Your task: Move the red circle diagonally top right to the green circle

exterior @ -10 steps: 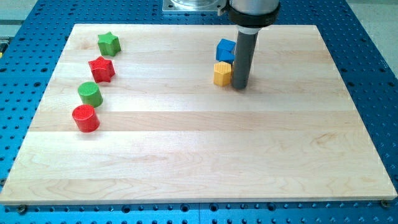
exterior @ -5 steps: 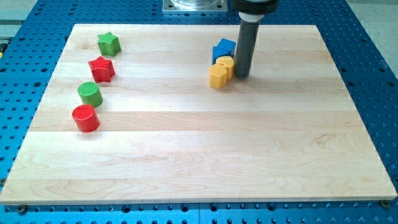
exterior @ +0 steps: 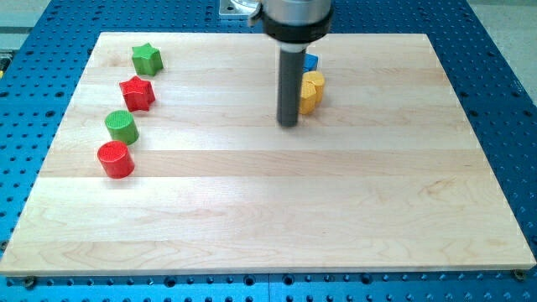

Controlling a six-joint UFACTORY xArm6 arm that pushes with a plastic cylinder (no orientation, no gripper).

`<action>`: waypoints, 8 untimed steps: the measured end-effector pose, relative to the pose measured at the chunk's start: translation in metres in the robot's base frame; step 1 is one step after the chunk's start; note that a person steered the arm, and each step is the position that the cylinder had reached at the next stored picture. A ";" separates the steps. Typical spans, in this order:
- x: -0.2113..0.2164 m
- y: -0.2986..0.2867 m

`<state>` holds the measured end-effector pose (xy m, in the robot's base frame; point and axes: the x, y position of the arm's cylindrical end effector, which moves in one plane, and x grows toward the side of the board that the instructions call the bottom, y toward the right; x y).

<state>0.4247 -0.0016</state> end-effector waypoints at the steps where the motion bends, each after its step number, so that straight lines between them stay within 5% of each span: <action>1: 0.078 -0.090; 2: 0.094 -0.207; 4: 0.050 -0.153; 6: 0.093 -0.213; 8: 0.012 -0.161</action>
